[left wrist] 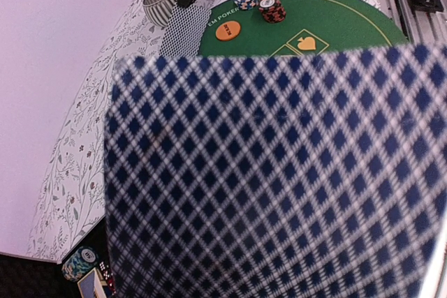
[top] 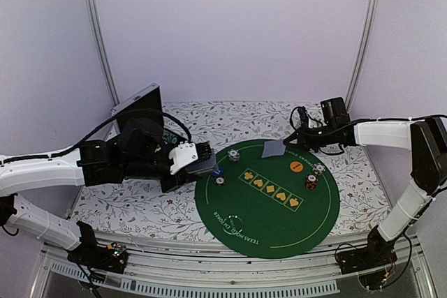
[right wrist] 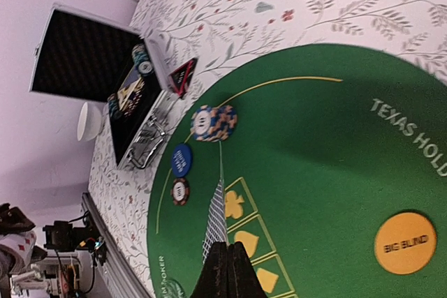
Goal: Distribute texas hold em gaming equipment
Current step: Distribute the poker card in the big blind area.
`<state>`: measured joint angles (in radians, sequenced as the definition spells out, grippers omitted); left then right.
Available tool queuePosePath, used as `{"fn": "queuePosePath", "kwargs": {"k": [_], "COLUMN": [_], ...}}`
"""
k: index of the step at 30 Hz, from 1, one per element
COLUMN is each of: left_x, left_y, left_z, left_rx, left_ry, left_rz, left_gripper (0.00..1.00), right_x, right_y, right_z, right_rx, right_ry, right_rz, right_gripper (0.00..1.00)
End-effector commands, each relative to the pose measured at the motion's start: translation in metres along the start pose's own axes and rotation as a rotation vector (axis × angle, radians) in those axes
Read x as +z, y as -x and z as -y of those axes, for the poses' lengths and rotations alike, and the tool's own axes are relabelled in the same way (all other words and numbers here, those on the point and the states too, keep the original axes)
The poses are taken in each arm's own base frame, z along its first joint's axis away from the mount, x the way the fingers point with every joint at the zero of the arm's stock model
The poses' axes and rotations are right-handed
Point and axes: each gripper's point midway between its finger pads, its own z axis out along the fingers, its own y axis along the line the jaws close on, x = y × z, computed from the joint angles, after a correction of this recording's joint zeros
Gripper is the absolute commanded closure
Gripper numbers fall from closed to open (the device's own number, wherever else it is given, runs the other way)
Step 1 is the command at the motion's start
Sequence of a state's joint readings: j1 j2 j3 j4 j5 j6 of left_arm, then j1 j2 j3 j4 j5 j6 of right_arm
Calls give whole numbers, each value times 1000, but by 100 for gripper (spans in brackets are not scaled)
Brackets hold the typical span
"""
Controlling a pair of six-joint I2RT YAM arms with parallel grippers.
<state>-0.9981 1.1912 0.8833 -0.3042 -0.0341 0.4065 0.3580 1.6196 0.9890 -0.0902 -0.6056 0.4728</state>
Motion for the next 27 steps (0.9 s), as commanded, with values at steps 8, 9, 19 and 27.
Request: {"fn": "queuePosePath", "kwargs": {"k": [8, 9, 19, 27], "left_x": [2, 2, 3, 3], "left_y": [-1, -1, -2, -1], "left_z": [-2, -2, -1, 0], "left_rx": [-12, -12, -14, -12], "left_ry": [3, 2, -4, -7], "left_rz": [14, 13, 11, 11], "left_gripper": [58, 58, 58, 58], "right_x": [8, 12, 32, 52], "right_y": [30, 30, 53, 47], "right_z": [71, 73, 89, 113], "right_rx": [11, 24, 186, 248], "right_ry": [-122, -119, -65, -119], "right_rz": [-2, 0, 193, 203], "right_gripper": [98, 98, 98, 98]}}
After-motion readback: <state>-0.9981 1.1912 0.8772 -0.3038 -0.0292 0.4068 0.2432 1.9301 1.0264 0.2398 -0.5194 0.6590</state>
